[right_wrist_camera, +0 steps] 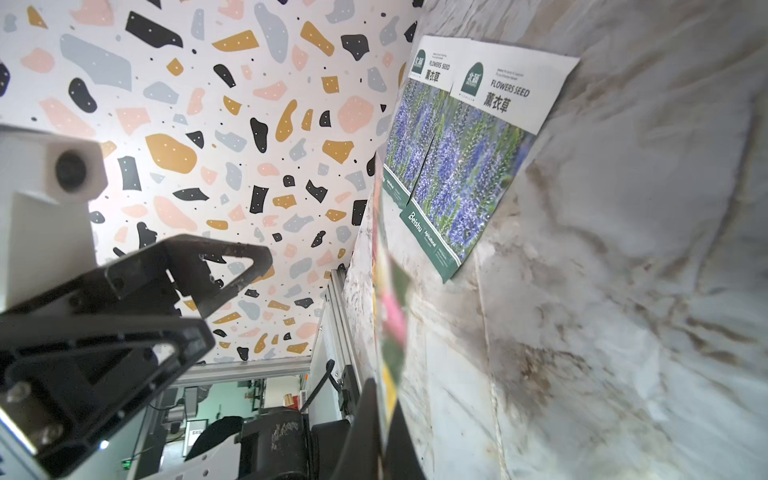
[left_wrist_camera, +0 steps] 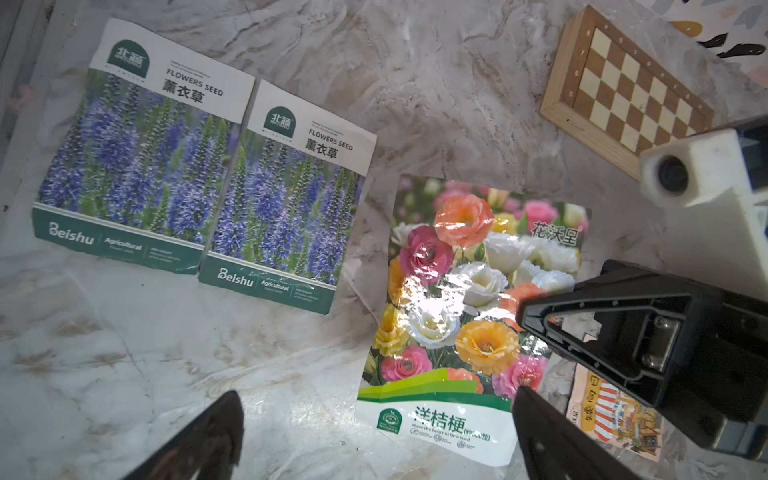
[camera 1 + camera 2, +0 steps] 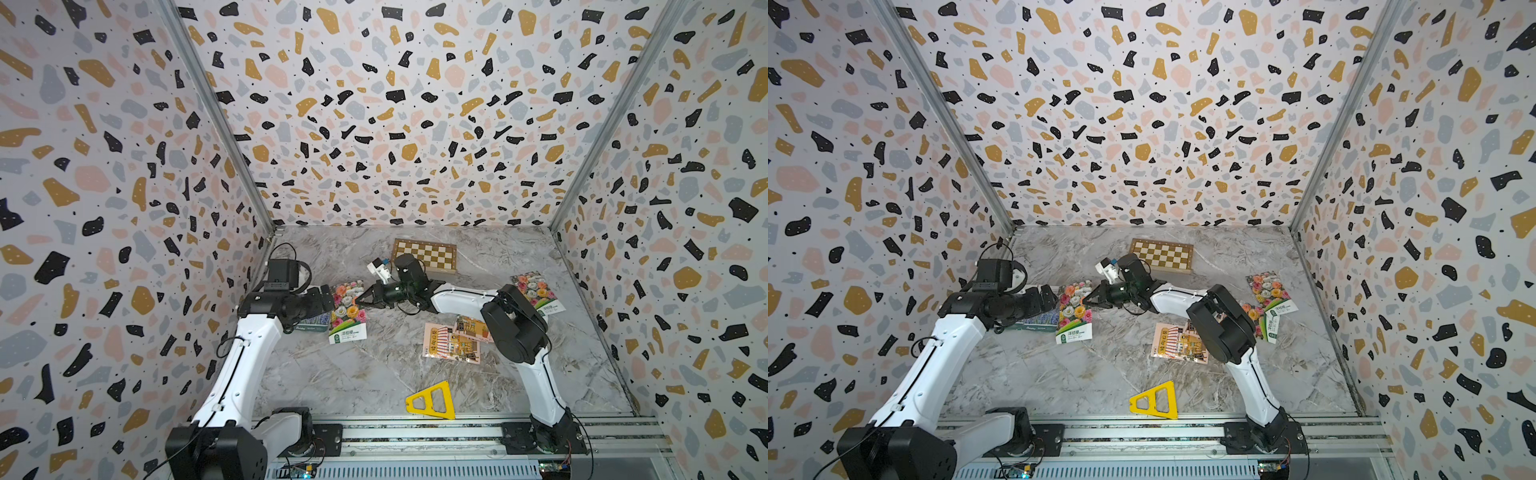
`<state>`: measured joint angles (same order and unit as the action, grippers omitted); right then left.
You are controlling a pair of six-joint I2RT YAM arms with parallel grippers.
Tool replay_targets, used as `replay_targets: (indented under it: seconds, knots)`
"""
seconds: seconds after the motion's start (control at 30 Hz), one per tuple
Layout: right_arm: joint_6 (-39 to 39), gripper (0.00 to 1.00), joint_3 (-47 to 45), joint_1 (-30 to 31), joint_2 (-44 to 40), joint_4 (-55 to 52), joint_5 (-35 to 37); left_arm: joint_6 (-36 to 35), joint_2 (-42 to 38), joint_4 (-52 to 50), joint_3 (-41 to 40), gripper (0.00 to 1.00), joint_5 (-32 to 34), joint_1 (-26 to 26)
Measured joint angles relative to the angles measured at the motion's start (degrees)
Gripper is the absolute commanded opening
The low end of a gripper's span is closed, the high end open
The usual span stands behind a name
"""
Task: Arrange the seed packets in a row
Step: Place the seed packet at the center of the board.
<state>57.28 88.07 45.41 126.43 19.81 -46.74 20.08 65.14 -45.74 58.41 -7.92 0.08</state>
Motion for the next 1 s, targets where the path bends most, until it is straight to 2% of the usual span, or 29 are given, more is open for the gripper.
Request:
replay_targets:
  seconds: [0.47,0.8,0.87,1.0]
  knots:
    - [8.41,0.0,15.78,-0.09,12.92,-0.61,3.02,-1.51,-0.59,2.32,-2.67,0.99,2.84,0.31]
    - [10.03,0.04,20.0,-0.09,16.96,-3.91,3.89,-1.66,-0.59,2.4,-2.73,0.99,2.84,0.31]
    - [10.01,0.09,20.0,-0.09,17.0,-4.46,4.07,-1.73,-0.59,2.43,-2.78,0.99,2.84,0.31]
    - [9.75,0.29,20.0,-0.17,17.03,-5.79,4.66,-1.97,-0.59,2.45,-2.8,0.99,2.8,0.35]
